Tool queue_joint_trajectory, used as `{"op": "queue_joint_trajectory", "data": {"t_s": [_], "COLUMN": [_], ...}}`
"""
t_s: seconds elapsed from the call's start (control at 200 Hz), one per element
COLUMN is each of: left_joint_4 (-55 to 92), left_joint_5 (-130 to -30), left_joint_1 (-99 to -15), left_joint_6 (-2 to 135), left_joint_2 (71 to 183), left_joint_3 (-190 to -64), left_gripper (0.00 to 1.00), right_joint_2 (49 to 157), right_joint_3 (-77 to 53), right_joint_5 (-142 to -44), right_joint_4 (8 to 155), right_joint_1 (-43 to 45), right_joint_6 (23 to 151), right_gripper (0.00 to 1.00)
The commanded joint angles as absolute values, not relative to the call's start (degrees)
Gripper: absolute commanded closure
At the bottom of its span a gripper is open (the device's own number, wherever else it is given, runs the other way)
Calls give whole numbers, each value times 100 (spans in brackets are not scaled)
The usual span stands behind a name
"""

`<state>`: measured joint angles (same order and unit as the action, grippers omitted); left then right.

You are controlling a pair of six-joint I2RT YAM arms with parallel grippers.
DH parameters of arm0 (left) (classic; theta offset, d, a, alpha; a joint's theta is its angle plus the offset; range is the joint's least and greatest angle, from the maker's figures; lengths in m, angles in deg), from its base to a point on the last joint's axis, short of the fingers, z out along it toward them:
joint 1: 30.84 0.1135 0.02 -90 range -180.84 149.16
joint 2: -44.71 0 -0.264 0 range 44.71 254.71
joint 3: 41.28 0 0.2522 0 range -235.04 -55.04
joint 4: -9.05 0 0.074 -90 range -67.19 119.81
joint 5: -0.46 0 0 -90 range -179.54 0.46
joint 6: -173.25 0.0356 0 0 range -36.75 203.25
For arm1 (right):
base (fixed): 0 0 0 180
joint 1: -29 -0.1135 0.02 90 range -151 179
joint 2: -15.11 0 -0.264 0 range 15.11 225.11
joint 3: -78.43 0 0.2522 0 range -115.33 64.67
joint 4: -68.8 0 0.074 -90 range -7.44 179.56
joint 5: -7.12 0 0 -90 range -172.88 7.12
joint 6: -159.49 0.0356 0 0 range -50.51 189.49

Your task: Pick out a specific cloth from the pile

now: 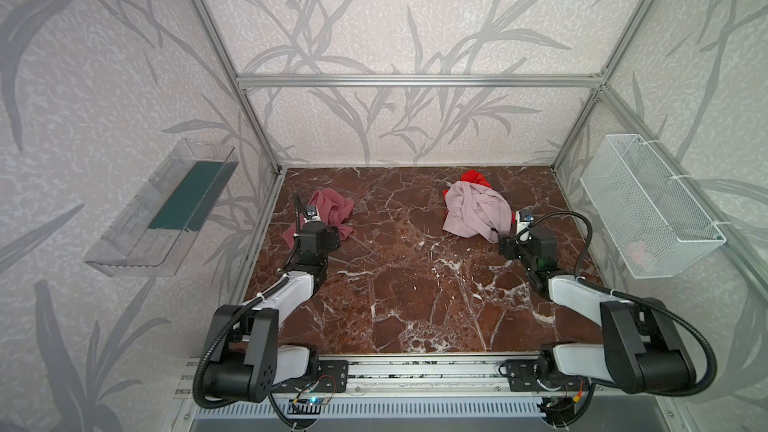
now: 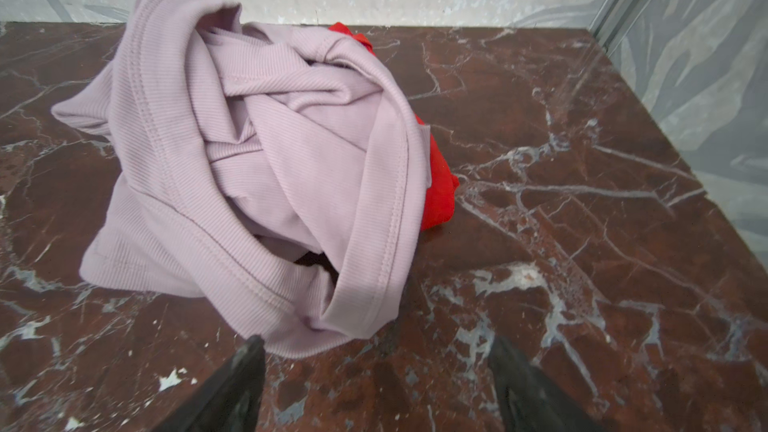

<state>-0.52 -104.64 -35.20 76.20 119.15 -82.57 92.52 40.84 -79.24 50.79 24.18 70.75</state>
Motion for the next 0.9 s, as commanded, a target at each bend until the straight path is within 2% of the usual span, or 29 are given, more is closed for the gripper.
{"op": "queue_joint_trajectory", "data": {"t_s": [0.0,0.09,0.23,0.275,0.375,0.485,0.585,0.895], "left_joint_4": [-1173,-1748,-3260,-3596,-4552,-3445,-3473,-3287], "left_joint_5": [-10571,-10518,-10179,-10084,-9933,-10026,-10141,-10189], "left_joint_1": [-3448,-3400,-3255,-3208,-3143,-3097,-3091,-3084], "left_joint_6": [8053,8172,8275,8231,8303,8095,8110,8073], "left_joint_2": [12034,12195,12741,12975,13636,13285,13495,13449], "left_joint_3": [-7987,-7771,-7301,-7232,-7106,-7353,-7525,-7585], "left_gripper": [18,18,18,18,17,16,16,16], "right_joint_2": [9486,9815,10474,10719,10577,10606,10606,10635], "right_joint_3": [4371,4554,4754,4808,4789,4672,4519,4708], "right_joint_5": [-7712,-7967,-8088,-8186,-8242,-7791,-7213,-7702], "right_joint_4": [3476,2850,1907,1531,1819,1991,2269,1874], "right_joint_1": [2399,2401,2386,2361,2309,2241,2245,2205], "right_joint_6": [6753,6641,6597,6522,6437,6517,6737,6491], "right_gripper": [14,8,6,1,0,1,1,1]}}
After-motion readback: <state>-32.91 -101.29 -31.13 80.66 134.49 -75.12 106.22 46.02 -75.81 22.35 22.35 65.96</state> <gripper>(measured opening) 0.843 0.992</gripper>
